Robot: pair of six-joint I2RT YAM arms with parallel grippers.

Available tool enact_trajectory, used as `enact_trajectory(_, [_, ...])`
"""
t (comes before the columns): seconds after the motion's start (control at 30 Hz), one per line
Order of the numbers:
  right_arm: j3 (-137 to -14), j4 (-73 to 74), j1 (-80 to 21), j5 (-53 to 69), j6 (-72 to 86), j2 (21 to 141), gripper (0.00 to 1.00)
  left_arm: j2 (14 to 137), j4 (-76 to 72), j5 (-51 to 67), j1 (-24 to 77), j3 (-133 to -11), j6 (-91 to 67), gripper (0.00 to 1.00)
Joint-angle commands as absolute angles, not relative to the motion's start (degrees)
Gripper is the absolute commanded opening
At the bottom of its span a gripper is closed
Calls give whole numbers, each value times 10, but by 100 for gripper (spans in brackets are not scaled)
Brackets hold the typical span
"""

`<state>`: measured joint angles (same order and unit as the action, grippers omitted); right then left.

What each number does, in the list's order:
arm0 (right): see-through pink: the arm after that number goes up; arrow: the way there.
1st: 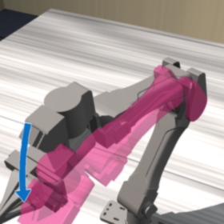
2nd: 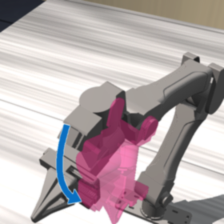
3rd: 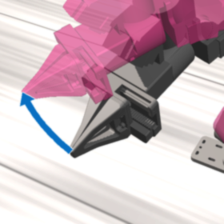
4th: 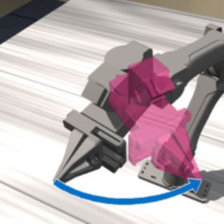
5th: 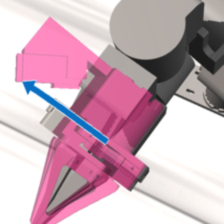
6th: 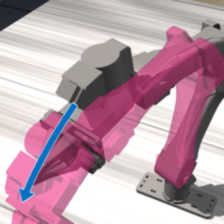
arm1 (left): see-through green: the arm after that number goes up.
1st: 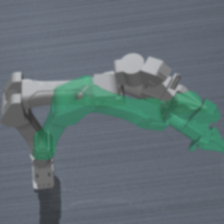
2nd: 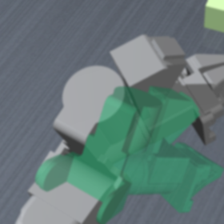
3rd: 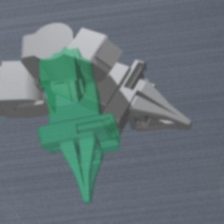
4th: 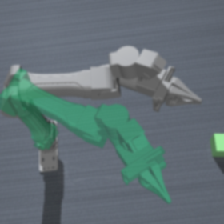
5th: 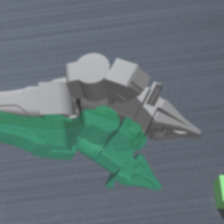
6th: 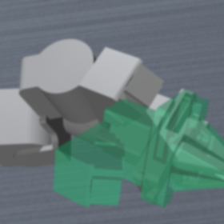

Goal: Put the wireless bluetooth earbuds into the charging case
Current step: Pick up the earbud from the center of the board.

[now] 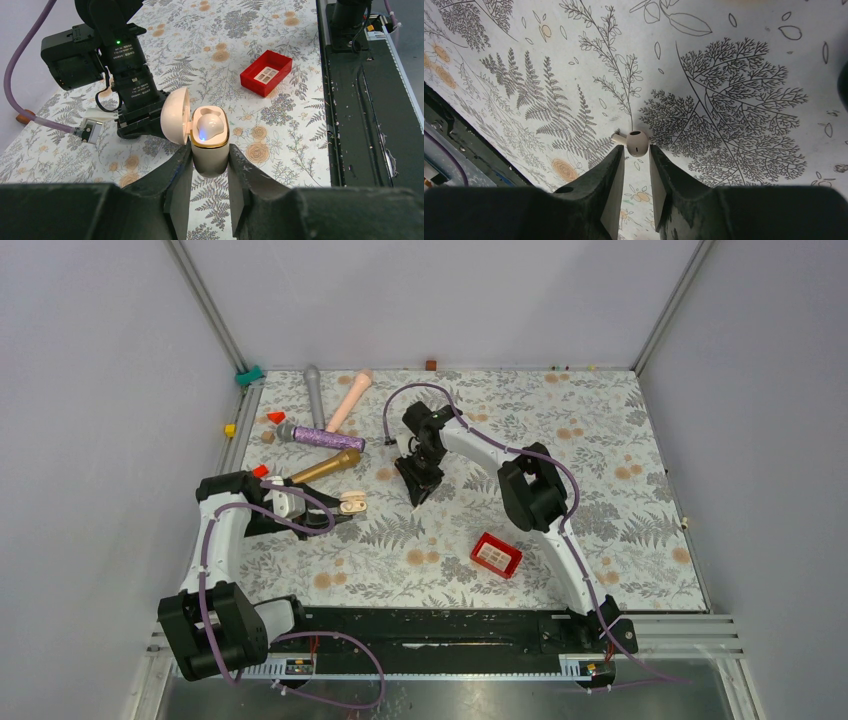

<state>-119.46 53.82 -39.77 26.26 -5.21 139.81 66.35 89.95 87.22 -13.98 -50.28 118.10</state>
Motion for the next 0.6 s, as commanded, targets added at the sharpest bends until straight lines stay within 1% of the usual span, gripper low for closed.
enact_trajectory(0.0, [-1205,563,-404,275,-45,1406,32,652,922,947,-143,-519,1250,0])
enact_trajectory(0.37, [-1205,564,-408,269,-41,1404,34,651,923,947,-143,-519,1250,0])
enact_trajectory(0.57, [-1211,564,-415,258,-40,1406,37,651,922,947,-143,-519,1251,0])
